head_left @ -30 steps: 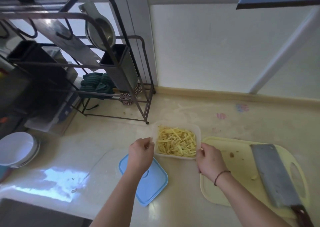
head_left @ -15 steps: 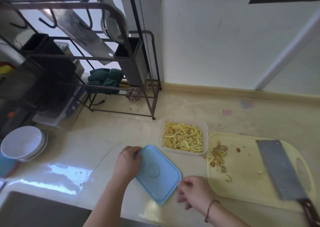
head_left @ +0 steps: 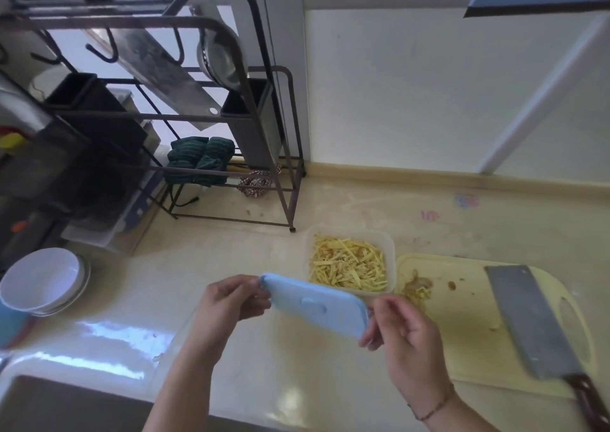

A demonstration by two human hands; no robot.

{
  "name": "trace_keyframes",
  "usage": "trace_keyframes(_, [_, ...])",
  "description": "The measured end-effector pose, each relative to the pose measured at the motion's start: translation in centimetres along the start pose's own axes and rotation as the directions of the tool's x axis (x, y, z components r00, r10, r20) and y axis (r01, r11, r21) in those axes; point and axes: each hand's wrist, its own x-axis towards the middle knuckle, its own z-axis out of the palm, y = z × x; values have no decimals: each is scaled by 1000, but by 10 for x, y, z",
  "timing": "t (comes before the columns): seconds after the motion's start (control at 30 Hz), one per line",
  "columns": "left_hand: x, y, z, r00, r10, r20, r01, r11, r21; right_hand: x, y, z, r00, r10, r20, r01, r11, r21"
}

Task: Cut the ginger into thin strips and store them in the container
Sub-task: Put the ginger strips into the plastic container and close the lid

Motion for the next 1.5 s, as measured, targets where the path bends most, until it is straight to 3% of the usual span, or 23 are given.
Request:
trace_keyframes(0.07, [1, 14, 16, 1000, 12, 6, -11, 993, -120, 7, -6, -9, 998, -15, -62, 17, 999, 39])
trace_keyframes(0.27, [-2, 39, 34, 991, 63, 118, -47, 990, -134, 21, -17, -34, 993, 30, -111, -11, 985, 170])
trace_keyframes(0.37, [3, 41, 41, 990, 66, 124, -50, 991, -128, 32, -10, -42, 993, 9, -120, -2, 998, 59])
trace_keyframes(0.47, [15, 36, 56, 997, 56, 58, -54, 998, -43, 51, 13, -42, 989, 52, -142, -59, 997, -45])
trace_keyframes(0.57, [28, 21, 68, 995, 68, -67, -55, 982, 179, 71, 35, -39, 989, 32, -146, -60, 980, -189])
trace_keyframes(0.67, [32, 11, 77, 967, 210, -146, -124, 884, 452, 83, 47, -34, 994, -11, -110, -30, 933, -359])
trace_keyframes(0.77, [32, 9, 82, 945, 304, -121, -180, 792, 584, 88, 47, -30, 994, -45, -99, -2, 902, -431])
trace_keyframes(1.3, [53, 1, 81, 976, 216, -31, -133, 702, 699, 98, 47, -40, 999, 38, -13, -39, 823, -566])
trace_keyframes(1.4, [59, 0, 85, 908, 417, -52, -276, 685, 674, 104, 46, -42, 998, -50, -42, 15, 795, -607])
trace_keyframes(1.5, [67, -11, 92, 754, 647, 112, -530, 499, 686, 107, 52, -39, 986, -165, 24, 142, 757, -638])
